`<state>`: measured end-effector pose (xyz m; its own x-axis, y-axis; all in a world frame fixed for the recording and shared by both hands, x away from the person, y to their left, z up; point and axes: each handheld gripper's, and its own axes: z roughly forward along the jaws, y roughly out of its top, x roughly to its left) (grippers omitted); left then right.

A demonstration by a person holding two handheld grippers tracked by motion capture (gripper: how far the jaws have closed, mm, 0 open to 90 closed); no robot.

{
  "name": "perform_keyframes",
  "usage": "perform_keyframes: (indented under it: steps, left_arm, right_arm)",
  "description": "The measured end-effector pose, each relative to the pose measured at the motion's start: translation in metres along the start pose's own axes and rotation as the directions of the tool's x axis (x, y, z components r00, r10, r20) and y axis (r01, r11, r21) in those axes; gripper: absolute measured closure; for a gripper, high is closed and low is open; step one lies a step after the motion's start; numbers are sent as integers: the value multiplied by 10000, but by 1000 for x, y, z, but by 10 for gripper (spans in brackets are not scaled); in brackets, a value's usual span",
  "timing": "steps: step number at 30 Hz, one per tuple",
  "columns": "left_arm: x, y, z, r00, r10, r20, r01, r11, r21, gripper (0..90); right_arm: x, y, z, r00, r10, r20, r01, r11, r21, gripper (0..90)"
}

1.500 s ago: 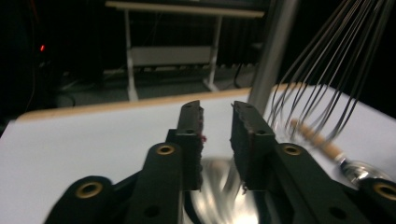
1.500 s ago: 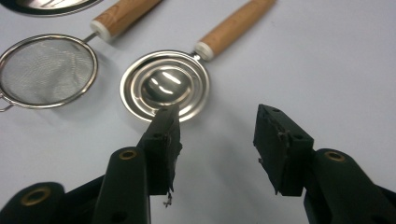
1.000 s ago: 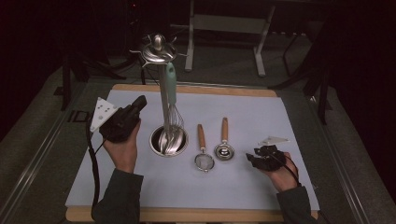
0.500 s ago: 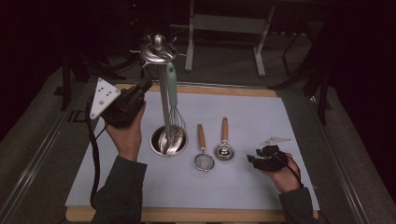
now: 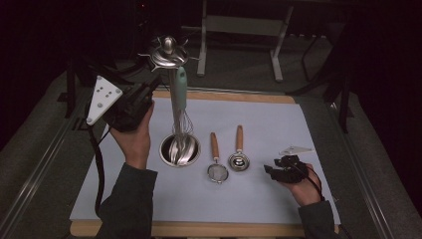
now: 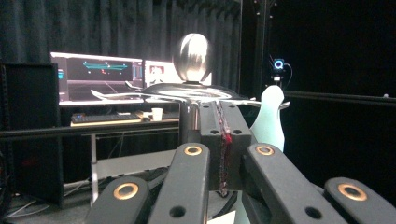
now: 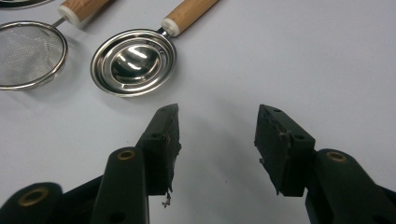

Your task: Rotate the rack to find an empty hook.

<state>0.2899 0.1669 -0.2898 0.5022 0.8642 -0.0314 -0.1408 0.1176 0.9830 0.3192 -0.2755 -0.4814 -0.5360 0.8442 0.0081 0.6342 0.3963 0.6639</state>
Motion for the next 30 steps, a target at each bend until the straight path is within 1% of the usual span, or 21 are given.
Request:
perform_keyframes:
  steps: [2,7,12,15,18,19,25,28,30]
  left_arm:
    - [1,1,0,10000,76,-10,-76,10000,1,899]
    - [2,2,1,9999,96,-80,-96,10000,1,899]
    - [7,3,0,9996,142,-224,-141,9999,37,899]
    - [11,3,-1,9995,53,-308,-52,10000,13,899]
    - [13,3,-1,9993,70,-367,-69,10000,30,898]
    - [15,4,-1,9990,32,-446,-30,10000,30,899]
    - [24,6,-1,9978,-33,-668,37,10000,61,899]
    - [27,7,-1,9974,-29,-714,36,9999,101,899]
    - [31,8,0,9976,-98,-681,109,9998,157,899]
  right_arm:
    - [0,0,1,10000,-3,27,3,10000,22,498]
    - [0,0,0,10000,-20,46,20,10000,20,501]
    - [-1,0,0,9998,146,95,-147,9999,4,506]
    - [-2,-1,0,9999,131,93,-132,9999,30,506]
    - [-1,-1,1,9999,84,78,-85,10000,31,506]
    - [0,-1,1,10000,-21,27,21,10000,42,504]
    - [1,-1,1,10000,-51,-23,51,10000,41,503]
    - [1,-1,2,10000,-56,-21,56,10000,54,502]
    - [1,-1,2,10000,-61,-24,61,10000,62,502]
